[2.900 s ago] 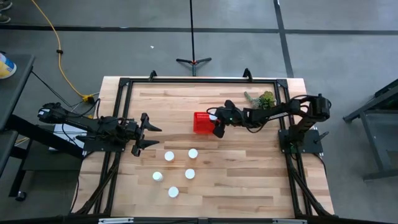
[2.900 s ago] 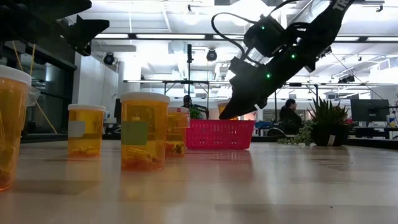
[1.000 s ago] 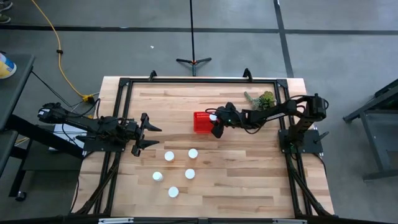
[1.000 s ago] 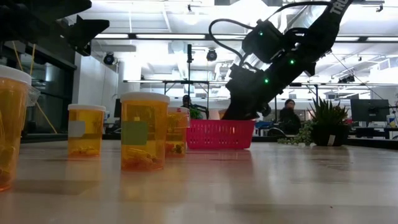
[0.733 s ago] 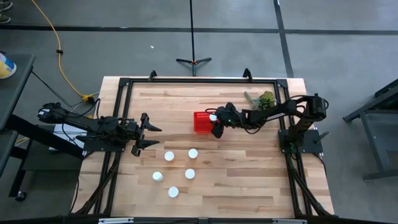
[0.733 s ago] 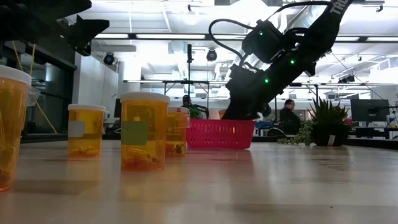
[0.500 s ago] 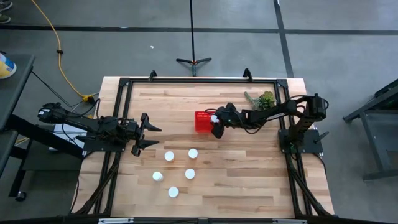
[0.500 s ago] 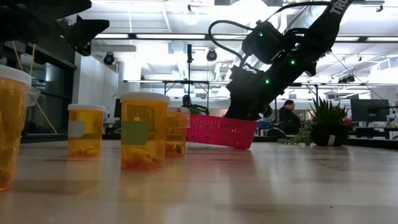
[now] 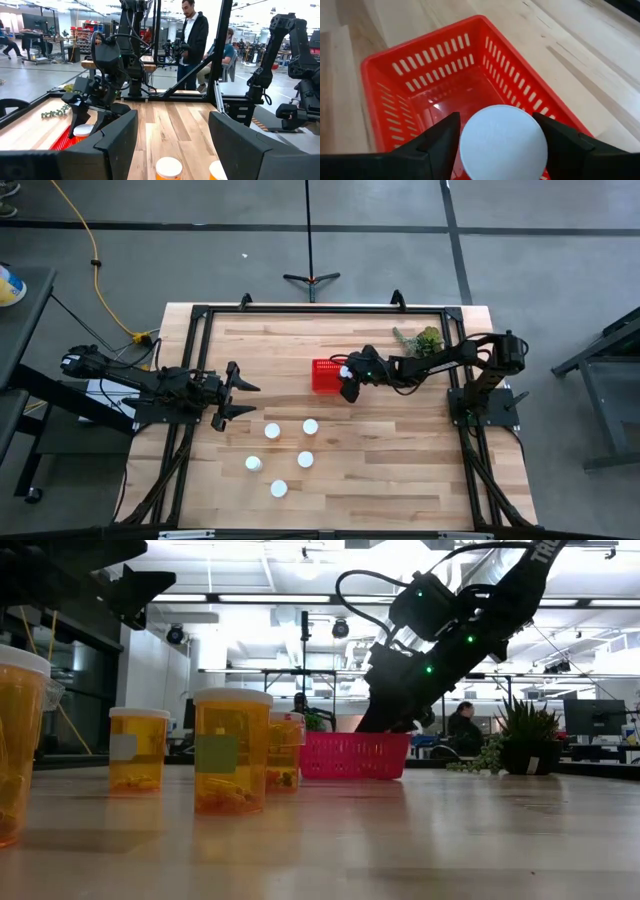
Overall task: Pick and place pill bottles into a basket
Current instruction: Put the orange pill bottle into the red bin
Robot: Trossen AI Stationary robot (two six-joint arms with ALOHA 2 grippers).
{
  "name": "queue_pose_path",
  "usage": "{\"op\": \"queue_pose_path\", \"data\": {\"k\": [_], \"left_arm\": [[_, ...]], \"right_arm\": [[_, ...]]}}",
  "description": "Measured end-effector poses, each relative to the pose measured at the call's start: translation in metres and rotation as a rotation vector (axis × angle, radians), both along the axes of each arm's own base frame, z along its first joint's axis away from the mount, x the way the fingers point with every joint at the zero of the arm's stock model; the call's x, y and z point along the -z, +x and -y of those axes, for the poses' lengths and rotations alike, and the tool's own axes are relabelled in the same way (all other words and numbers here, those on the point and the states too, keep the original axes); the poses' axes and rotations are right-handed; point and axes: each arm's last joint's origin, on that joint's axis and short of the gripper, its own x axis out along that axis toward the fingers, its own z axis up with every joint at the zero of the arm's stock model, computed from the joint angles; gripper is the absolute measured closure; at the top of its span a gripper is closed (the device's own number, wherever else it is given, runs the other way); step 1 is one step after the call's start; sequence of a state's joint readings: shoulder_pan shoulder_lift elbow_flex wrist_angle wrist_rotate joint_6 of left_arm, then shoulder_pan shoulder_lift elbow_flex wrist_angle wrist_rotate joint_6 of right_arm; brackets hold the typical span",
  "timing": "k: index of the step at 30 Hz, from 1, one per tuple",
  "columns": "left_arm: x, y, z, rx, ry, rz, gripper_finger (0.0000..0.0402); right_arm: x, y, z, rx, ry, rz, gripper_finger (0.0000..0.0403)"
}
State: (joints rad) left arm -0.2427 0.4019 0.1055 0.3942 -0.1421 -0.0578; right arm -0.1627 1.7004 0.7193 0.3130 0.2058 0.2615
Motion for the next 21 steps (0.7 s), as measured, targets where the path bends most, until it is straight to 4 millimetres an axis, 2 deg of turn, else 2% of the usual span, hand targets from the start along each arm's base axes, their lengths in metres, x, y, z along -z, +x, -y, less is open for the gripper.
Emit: {"op": "queue_pose_path", "data": {"k": [7,15,18,21], "left_arm": [[0.0,0.0,0.0,0.0,0.0,0.0,0.0124],[0.0,0.0,0.0,0.001,0.0,-0.001,0.0124],[0.0,0.0,0.0,0.002,0.0,-0.001,0.0124],[0.0,0.0,0.0,0.003,0.0,0.0,0.0124]], "right_arm": [[-0.008,0.0,-0.001,-0.036,-0.015,0.019,0.0165],[-0.03,-0.005,-0.003,-0.047,-0.038,0.083,0.0165],[-0.041,-0.005,-0.013,-0.105,-0.058,0.114,0.0164],[-0.054,-0.006,-0.037,-0.21,-0.08,0.154,0.0166]]}}
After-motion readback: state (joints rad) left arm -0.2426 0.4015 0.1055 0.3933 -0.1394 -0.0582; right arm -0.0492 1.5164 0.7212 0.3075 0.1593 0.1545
